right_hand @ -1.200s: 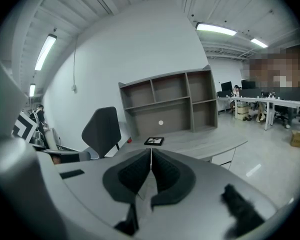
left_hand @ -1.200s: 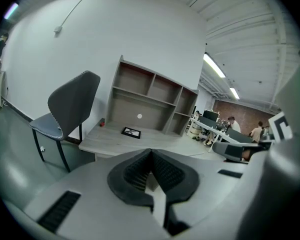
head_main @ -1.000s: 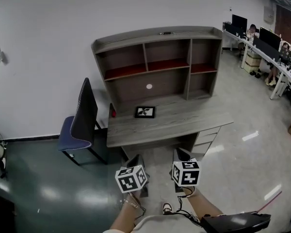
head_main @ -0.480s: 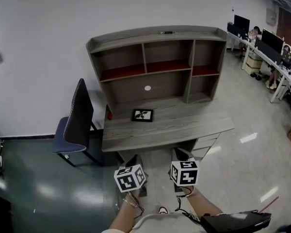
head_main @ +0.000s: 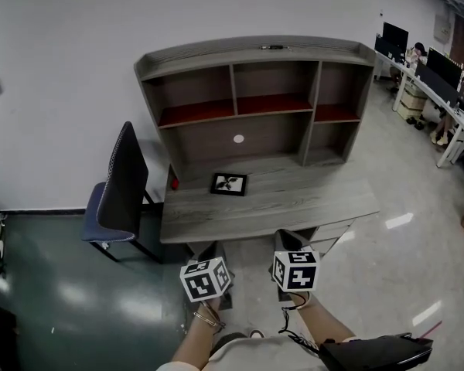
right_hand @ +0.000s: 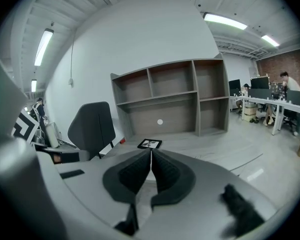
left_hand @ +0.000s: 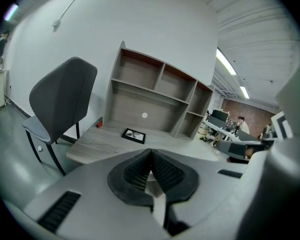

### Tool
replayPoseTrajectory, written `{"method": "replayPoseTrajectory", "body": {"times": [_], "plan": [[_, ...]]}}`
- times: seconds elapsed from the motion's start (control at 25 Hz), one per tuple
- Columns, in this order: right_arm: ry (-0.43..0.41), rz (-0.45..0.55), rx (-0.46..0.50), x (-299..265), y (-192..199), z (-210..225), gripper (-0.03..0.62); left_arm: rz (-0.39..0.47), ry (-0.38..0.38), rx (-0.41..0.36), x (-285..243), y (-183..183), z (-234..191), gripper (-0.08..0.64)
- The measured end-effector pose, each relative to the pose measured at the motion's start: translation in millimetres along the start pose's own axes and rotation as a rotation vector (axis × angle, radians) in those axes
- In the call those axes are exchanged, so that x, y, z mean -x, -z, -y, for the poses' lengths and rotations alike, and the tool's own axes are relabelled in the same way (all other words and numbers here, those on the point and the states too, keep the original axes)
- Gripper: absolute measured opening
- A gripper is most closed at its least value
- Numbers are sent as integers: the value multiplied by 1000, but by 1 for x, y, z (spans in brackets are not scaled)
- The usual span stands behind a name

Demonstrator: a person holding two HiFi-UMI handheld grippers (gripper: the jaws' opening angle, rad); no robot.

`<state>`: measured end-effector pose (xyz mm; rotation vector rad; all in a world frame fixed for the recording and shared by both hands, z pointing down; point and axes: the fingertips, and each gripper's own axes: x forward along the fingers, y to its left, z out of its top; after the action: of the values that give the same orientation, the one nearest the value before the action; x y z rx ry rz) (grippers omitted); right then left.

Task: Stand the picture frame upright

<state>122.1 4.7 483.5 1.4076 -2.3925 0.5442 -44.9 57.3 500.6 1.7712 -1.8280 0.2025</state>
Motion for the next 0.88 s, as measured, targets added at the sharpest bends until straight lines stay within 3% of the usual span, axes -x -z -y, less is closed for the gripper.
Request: {"method": "replayPoseTrajectory", "body": {"times": [0.44, 0.88], "plan": [[-1, -37, -27, -23, 13, 3, 32, -37, -28, 11, -17, 7, -16, 12], [11, -36, -6, -71, -8, 8, 32, -28, -19, 28, -63, -17, -33, 12]]}}
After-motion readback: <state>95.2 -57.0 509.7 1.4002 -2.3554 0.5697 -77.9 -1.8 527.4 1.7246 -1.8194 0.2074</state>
